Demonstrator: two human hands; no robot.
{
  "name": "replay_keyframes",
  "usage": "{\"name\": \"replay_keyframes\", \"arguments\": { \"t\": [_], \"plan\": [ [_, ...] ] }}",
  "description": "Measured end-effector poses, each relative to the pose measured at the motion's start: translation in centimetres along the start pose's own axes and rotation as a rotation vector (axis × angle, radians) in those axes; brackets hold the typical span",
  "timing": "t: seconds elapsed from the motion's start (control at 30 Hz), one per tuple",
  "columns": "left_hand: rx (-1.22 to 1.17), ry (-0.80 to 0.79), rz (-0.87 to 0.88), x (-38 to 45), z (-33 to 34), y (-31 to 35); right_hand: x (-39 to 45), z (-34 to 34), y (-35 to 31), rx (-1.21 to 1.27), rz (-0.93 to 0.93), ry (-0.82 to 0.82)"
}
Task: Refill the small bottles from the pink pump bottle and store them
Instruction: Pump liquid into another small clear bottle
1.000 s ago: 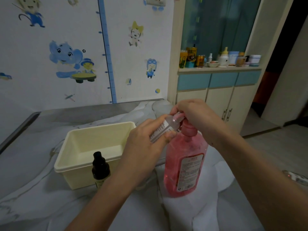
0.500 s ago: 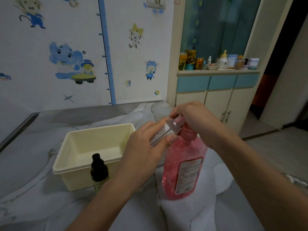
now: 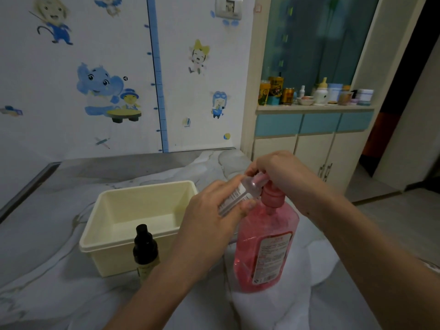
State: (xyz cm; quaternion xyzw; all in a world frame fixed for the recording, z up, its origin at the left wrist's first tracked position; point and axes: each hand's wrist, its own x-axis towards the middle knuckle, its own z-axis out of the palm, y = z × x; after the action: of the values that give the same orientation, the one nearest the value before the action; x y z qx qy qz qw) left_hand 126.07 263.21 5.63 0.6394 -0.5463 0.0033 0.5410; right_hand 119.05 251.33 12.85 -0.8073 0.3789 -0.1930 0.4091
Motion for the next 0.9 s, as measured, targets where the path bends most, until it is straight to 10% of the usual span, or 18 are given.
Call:
{"name": "replay_keyframes", "arguments": {
  "t": [0.17, 0.47, 0.9],
  "plan": [
    [0.016, -0.013, -0.016, -0.1, 0.2, -0.2, 0.0, 0.5, 1.3, -0.475, -0.181, 0.096],
    [0.007, 0.015, -0.002, -0.3, 0.3, 0.4, -0.7, -0.6, -0.2, 0.140, 0.042, 0.035],
    [0.015, 0.004, -0.016, -0.4, 0.4, -0.2, -1.4, 0.6, 0.3, -0.278, -0.025, 0.094]
  ]
}}
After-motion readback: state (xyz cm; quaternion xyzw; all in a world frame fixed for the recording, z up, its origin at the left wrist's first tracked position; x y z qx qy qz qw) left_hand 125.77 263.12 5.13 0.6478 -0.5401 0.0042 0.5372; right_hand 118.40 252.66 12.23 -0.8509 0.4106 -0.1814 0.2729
